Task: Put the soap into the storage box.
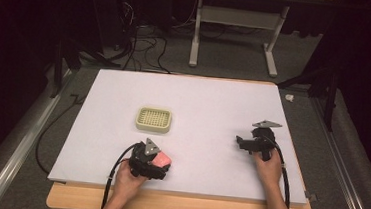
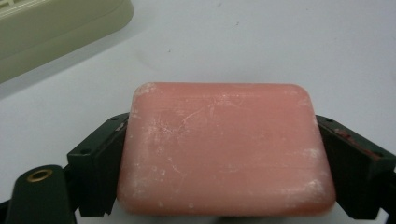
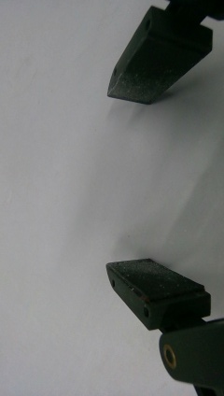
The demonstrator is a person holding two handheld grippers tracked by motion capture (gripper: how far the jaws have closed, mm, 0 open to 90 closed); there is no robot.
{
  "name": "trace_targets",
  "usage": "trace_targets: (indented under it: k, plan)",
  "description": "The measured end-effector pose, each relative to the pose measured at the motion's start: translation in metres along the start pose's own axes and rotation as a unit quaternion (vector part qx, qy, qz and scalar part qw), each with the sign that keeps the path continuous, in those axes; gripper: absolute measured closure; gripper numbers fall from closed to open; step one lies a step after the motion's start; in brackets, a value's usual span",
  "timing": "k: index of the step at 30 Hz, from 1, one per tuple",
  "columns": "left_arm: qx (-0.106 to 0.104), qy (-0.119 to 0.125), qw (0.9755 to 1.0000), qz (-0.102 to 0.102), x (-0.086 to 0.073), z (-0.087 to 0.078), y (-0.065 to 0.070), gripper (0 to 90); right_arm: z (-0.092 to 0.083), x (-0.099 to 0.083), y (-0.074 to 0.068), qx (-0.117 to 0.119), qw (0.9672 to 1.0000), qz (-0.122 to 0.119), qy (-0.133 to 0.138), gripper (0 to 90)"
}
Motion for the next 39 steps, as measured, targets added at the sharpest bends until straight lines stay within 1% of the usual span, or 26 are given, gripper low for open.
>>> trace_targets:
  k: [4,10,14,20,24,30,33,39]
  plan:
    - [-0.004,-0.002,1.0,-0.002,0.0,-0.001,0.0,13.8,0.0,0.0,0.0,0.0,1.0,0.0,0.0,14.7]
    - [-0.002,-0.004,1.0,0.0,0.001,-0.002,-0.001,13.8,0.0,0.0,0.0,0.0,1.0,0.0,0.0,14.7]
    - [-0.002,0.004,1.0,-0.001,0.004,-0.005,0.0,13.8,0.0,0.0,0.0,0.0,1.0,0.0,0.0,14.7]
    - [-0.008,0.017,0.9998,-0.004,0.008,-0.01,0.0,13.9,0.0,0.0,0.0,0.0,1.0,0.0,0.0,14.7]
    - [-0.01,0.023,0.9997,-0.001,0.01,-0.014,0.0,13.8,0.0,0.0,0.0,0.0,1.0,0.0,0.0,14.7]
    - [-0.011,0.029,0.9995,-0.001,0.013,-0.016,0.0,13.8,0.0,0.0,0.0,0.0,1.0,0.0,0.0,14.7]
    - [-0.012,0.032,0.9994,0.002,0.015,-0.018,0.0,13.8,0.0,0.0,0.0,0.0,1.0,0.001,0.0,14.7]
    - [-0.009,0.037,0.9993,0.002,0.018,-0.021,-0.003,13.9,0.0,0.0,0.0,0.0,1.0,0.0,0.0,14.7]
Point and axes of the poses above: each handheld gripper's, and its own axes: z roughly forward along the jaws, x roughly out of its top, y roughly to its right, the point moved 1 cm from there along z, roughly forward along the jaws, and after that the axes turned 7 degrees about y, right-handed, at the moved point
